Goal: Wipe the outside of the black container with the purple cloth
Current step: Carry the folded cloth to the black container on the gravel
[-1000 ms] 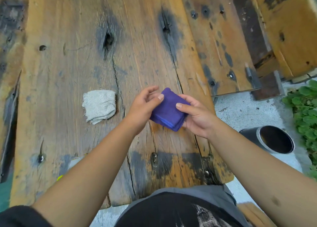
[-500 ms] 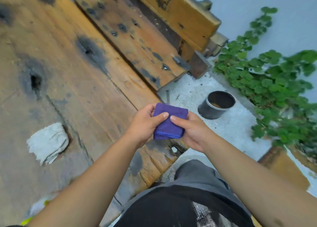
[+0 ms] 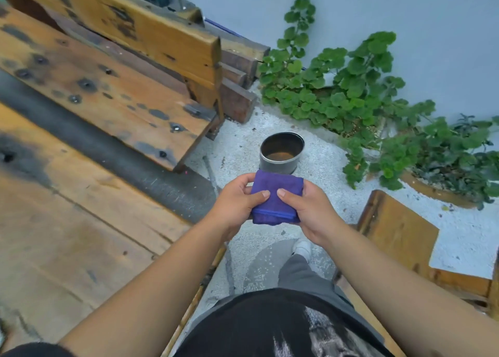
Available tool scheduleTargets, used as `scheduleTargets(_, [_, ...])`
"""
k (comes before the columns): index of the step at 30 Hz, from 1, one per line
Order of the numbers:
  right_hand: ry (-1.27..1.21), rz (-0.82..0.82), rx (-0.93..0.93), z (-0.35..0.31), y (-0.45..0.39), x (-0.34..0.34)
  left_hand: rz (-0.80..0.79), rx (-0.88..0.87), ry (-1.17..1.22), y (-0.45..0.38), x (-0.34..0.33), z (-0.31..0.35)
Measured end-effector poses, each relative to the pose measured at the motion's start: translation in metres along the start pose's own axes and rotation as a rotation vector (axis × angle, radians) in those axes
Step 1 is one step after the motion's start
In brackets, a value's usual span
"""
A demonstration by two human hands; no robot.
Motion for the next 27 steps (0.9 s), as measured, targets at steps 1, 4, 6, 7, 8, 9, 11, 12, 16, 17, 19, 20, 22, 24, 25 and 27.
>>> scheduleTargets(1, [-0.001,0.003,-0.01,-0.004,-0.007,0.01,-0.009,0.02,0.002,-0.007,-0.007,0.001])
scheduleTargets(4, [-0.021,0.006,-0.071,-0.037,-0.051,0.059,-0.012,0.063,-0.003,-0.059,-0.048,0.018])
scheduleTargets(6, [-0.01,-0.009,-0.108,-0.057,-0.079,0.087,-0.009,0.095,-0.016,-0.09,-0.069,0.03])
scheduleTargets(7, [-0.018,-0.021,-0.118,-0.067,-0.093,0.098,-0.01,0.102,-0.015,-0.106,-0.078,0.035])
scheduleTargets(8, [-0.024,-0.029,-0.122,-0.075,-0.105,0.106,-0.011,0.105,-0.014,-0.119,-0.086,0.041])
scheduleTargets(9, [-0.03,-0.027,-0.127,-0.084,-0.118,0.116,-0.014,0.118,-0.016,-0.135,-0.094,0.045])
scheduleTargets(11, [-0.047,-0.023,-0.127,-0.096,-0.14,0.127,-0.019,0.135,-0.019,-0.161,-0.102,0.052])
scheduleTargets(12, [-0.065,-0.018,-0.129,-0.101,-0.151,0.131,-0.021,0.14,-0.014,-0.174,-0.106,0.056])
scheduleTargets(16, [-0.171,0.056,-0.143,-0.103,-0.2,0.145,-0.068,0.167,-0.029,-0.232,-0.111,0.059])
scheduleTargets(17, [-0.203,0.072,-0.153,-0.1,-0.215,0.149,-0.086,0.174,-0.042,-0.249,-0.111,0.058])
scheduleTargets(19, [-0.242,0.105,-0.171,-0.09,-0.248,0.156,-0.105,0.189,-0.081,-0.287,-0.107,0.05])
scheduleTargets(20, [-0.256,0.117,-0.177,-0.082,-0.269,0.162,-0.116,0.194,-0.099,-0.309,-0.104,0.043])
scheduleTargets(22, [-0.273,0.146,-0.181,-0.063,-0.309,0.173,-0.151,0.201,-0.153,-0.355,-0.096,0.025])
scheduleTargets(24, [-0.294,0.179,-0.169,-0.038,-0.358,0.188,-0.199,0.174,-0.22,-0.41,-0.088,0.0])
scheduleTargets(25, [-0.3,0.198,-0.168,-0.024,-0.38,0.197,-0.219,0.173,-0.234,-0.437,-0.083,-0.017])
scheduleTargets(27, [-0.332,0.241,-0.136,0.004,-0.428,0.22,-0.19,0.197,-0.241,-0.493,-0.076,-0.055])
Point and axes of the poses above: each hand's wrist, its own y-axis away from the middle knuckle, its own x-axis out of the back of the hand, z = x × y, the point moved 2 cm from there along -y, towards the middle knuckle, and after that the axes turned 13 degrees about -y, right-handed, at the moved point
